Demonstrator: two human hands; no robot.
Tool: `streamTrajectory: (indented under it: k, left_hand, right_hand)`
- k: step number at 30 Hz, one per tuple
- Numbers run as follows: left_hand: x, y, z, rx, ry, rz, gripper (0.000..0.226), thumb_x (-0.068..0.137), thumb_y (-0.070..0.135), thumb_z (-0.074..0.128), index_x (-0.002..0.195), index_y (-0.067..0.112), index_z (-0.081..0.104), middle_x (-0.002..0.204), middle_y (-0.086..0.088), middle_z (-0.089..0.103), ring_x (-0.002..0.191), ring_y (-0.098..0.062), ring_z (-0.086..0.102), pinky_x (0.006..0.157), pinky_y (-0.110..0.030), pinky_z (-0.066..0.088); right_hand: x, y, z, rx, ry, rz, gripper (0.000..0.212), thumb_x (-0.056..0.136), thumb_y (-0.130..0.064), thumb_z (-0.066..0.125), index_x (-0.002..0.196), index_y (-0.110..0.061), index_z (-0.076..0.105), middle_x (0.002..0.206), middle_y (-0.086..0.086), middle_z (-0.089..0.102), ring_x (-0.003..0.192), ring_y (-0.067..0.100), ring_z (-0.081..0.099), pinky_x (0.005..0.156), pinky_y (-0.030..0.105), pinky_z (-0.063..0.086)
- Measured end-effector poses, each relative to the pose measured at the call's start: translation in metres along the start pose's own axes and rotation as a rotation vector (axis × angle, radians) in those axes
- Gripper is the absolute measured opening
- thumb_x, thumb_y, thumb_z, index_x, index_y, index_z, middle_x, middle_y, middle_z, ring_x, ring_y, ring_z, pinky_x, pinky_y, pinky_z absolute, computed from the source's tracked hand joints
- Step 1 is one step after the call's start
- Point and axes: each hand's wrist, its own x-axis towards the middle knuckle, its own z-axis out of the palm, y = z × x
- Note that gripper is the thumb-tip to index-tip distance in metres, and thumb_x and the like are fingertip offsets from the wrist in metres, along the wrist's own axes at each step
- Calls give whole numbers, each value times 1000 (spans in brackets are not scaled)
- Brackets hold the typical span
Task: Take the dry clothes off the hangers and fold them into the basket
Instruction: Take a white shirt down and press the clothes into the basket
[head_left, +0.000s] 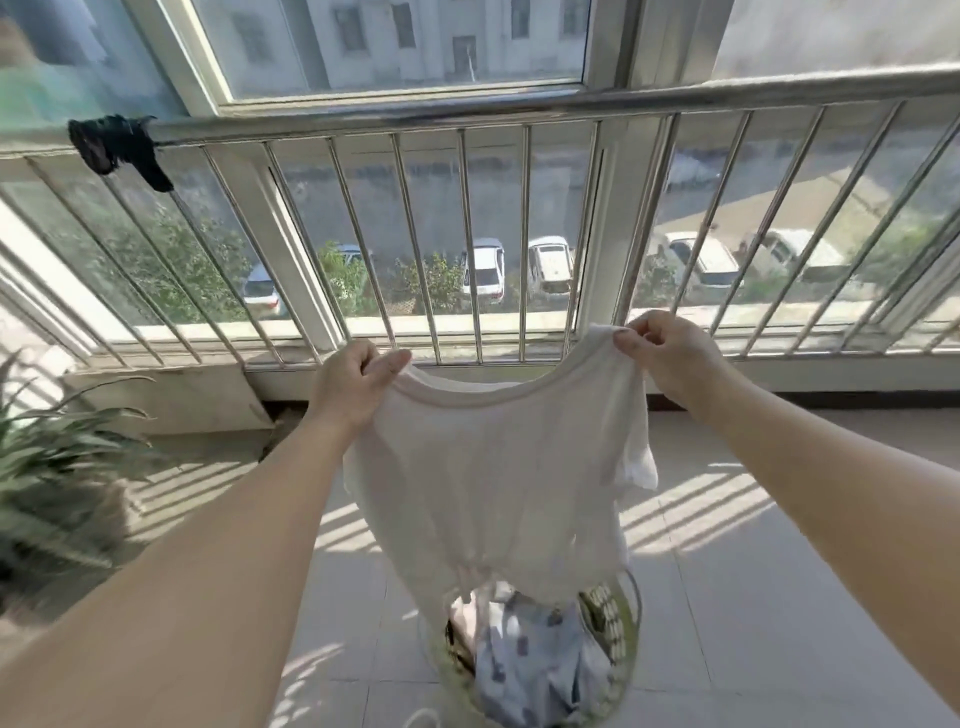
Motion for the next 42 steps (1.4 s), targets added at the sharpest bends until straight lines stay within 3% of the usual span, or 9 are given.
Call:
streamTrajectory:
  k: [10,16,19,23,25,30,33,38,42]
  left_hand:
    - [-32,-29,23,174,-178,-38,53,81,54,59,56,16,30,53,3,33,55,-17,33,57,-33,26]
    - [-45,-40,39,115,-191,-103,50,86,45,59,57,18,28,55,4,29,54,-16,29,54,-33,22]
    - [-48,-47,42,27,-240,-213,49,81,48,65,59,18,33,57,4,35,55,-16,32,53,-31,23]
    - [-57,-54,39,-46,-465,-317,45,56,50,79,80,14,64,76,0,66,70,-15,59,65,-28,43]
    - [-57,-59,41,-63,-533,-354,32,65,33,81,87,13,69,83,-3,70,79,-19,63,72,-29,46]
    - [-56,-52,51,-156,-407,-403,41,74,38,70,84,-1,63,78,-8,58,73,-20,53,70,-31,38]
    - [-58,-31,66,-313,-309,-491,26,87,36,61,77,12,61,83,-8,56,75,-22,50,69,-30,39]
    - [-66,4,93,-508,-357,-557,14,94,23,51,82,20,57,77,-3,61,64,-18,56,58,-25,48]
    - [-73,27,103,-528,-413,-509,6,94,16,48,97,13,53,84,-6,62,69,-17,60,67,-34,55]
  right_hand:
    - [-5,43,6,-55,57,8,13,95,-22,47,90,-11,51,68,-4,43,78,21,43,67,30,31]
    - [-12,59,8,-133,-240,154,45,76,-49,70,86,-7,57,74,4,51,69,20,46,60,29,34]
    - [-18,65,12,-249,-330,213,36,72,-41,77,85,-12,60,76,3,56,70,18,51,57,27,38]
    - [-21,74,21,-215,-124,231,35,81,-33,68,86,0,59,81,8,54,71,20,48,58,28,37]
    - [-22,72,26,-147,-43,250,26,85,-32,63,78,-9,54,79,4,52,71,20,46,53,25,35]
    - [-22,60,39,-18,78,232,20,87,-33,60,85,-14,52,75,-3,47,76,18,45,52,19,31]
    - [-25,53,48,55,99,213,18,88,-32,60,88,-14,55,71,-8,46,74,15,46,54,18,33]
    - [-41,39,70,124,-78,151,13,87,-23,63,95,-14,64,85,0,62,77,16,57,71,31,48]
    - [-55,31,82,116,-275,78,14,86,-17,65,99,-18,64,93,5,70,88,25,66,82,41,55]
